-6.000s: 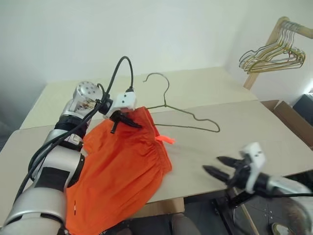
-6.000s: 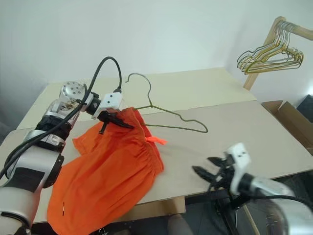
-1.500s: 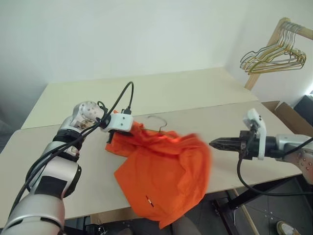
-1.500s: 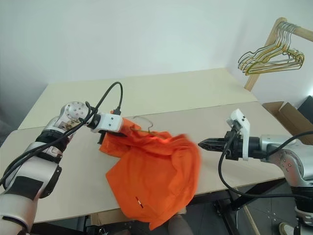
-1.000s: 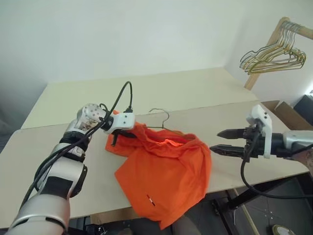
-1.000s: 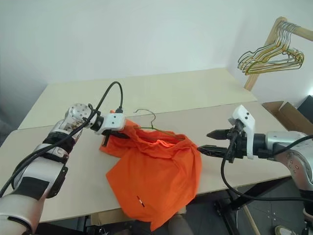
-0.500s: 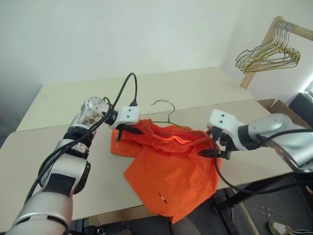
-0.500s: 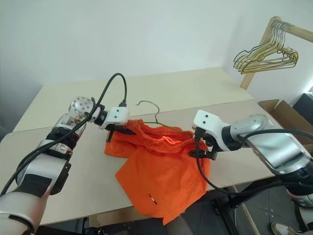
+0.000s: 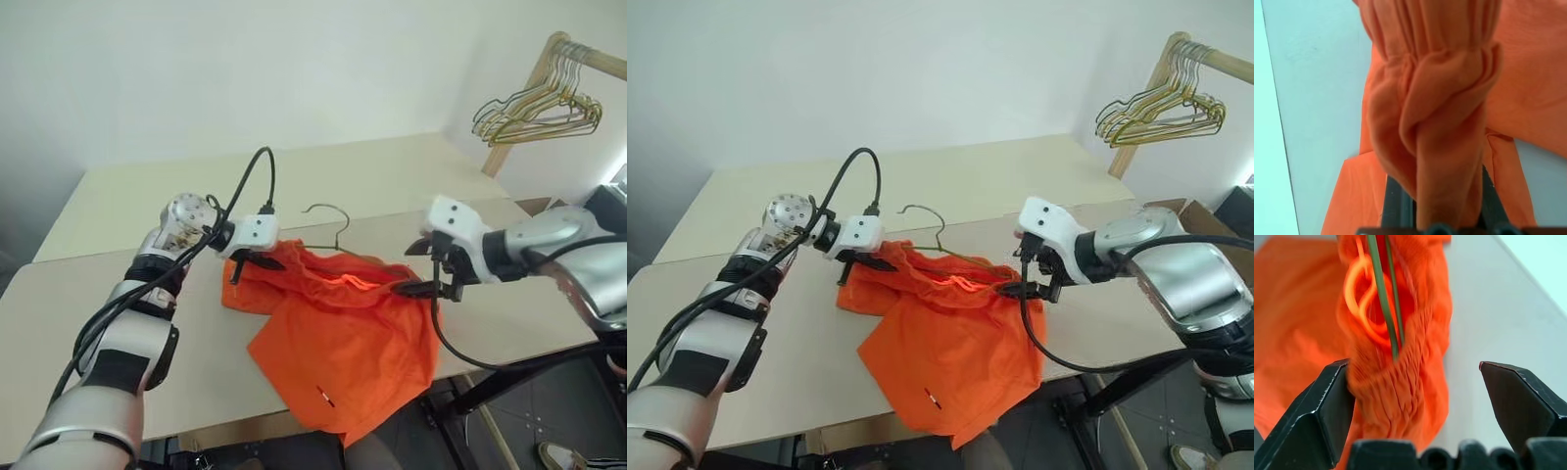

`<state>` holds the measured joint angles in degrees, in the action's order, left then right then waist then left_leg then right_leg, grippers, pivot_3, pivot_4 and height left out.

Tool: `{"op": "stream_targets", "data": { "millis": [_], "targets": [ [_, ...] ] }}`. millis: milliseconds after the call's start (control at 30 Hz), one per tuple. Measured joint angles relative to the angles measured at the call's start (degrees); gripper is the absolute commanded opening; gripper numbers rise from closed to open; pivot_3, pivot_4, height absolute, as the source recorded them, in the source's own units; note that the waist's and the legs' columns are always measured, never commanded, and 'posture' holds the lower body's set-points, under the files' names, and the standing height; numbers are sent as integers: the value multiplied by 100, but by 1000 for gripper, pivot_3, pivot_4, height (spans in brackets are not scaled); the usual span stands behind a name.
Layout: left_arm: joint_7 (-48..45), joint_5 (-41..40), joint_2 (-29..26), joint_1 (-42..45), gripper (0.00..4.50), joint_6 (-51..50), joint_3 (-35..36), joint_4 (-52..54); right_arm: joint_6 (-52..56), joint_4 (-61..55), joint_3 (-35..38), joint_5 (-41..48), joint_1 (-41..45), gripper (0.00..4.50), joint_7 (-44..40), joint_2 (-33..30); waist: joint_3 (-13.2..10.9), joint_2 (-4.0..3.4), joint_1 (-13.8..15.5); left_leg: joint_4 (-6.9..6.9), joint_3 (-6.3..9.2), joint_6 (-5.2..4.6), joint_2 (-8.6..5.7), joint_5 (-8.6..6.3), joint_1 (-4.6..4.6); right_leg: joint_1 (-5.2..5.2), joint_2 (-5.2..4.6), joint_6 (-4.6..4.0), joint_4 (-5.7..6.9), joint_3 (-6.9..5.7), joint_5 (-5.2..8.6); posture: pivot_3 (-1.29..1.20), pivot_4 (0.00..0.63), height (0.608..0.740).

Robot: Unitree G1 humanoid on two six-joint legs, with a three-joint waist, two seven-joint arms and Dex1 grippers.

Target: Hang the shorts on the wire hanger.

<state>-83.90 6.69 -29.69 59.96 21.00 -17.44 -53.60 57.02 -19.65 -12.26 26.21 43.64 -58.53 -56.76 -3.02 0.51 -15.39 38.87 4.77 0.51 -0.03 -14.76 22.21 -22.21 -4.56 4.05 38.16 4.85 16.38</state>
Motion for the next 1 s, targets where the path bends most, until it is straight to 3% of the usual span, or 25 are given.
{"op": "stream_targets", "data": {
  "millis": [133, 367, 500, 833, 967, 1000],
  "targets": [
    [7, 4, 20, 2, 0, 2, -3, -4, 232, 19, 355, 269, 442, 4478, 218, 654, 1, 1, -37, 0, 10, 0, 2, 0, -3, 2, 3, 0, 5, -1, 0, -246, 0, 740],
    [8, 10, 91, 5, 0, 13, -20, -32, 572, 298, 110, 318, 757, 4478, 661, 1536, 1, 0, -111, 0, 33, 0, -8, 0, 4, -3, -10, 0, 6, -2, 0, -246, 0, 740],
    [12, 12, 93, 6, 0, 13, -20, -53, 625, 444, -154, 249, 797, 3575, 719, 1664, 1, 0, -126, 1, 35, 0, -9, 1, 2, -3, -11, 0, 7, -2, 0, -238, 0, 740],
    [20, 43, 56, 6, 0, 12, -20, -95, 640, 535, -456, 191, 827, 15, 711, 1821, 1, 0, -127, 0, 42, 0, -9, 1, 1, -3, -10, 0, 12, -5, 0, -231, 0, 740],
    [12, 51, 20, 5, 0, 20, -21, -100, 623, 557, -472, 199, 862, 15, 636, 1881, 2, -1, -126, 1, 47, 0, -9, 1, 2, -3, -10, 0, 14, -8, 0, -227, 0, 740],
    [12, 51, 19, 5, 295, 22, -20, -100, 614, 561, -472, 198, 862, 1, 626, 1882, 2, 0, -123, 0, 48, 0, -10, 1, 3, -3, -10, 0, 14, -10, 0, -227, 0, 740]
  ]
}}
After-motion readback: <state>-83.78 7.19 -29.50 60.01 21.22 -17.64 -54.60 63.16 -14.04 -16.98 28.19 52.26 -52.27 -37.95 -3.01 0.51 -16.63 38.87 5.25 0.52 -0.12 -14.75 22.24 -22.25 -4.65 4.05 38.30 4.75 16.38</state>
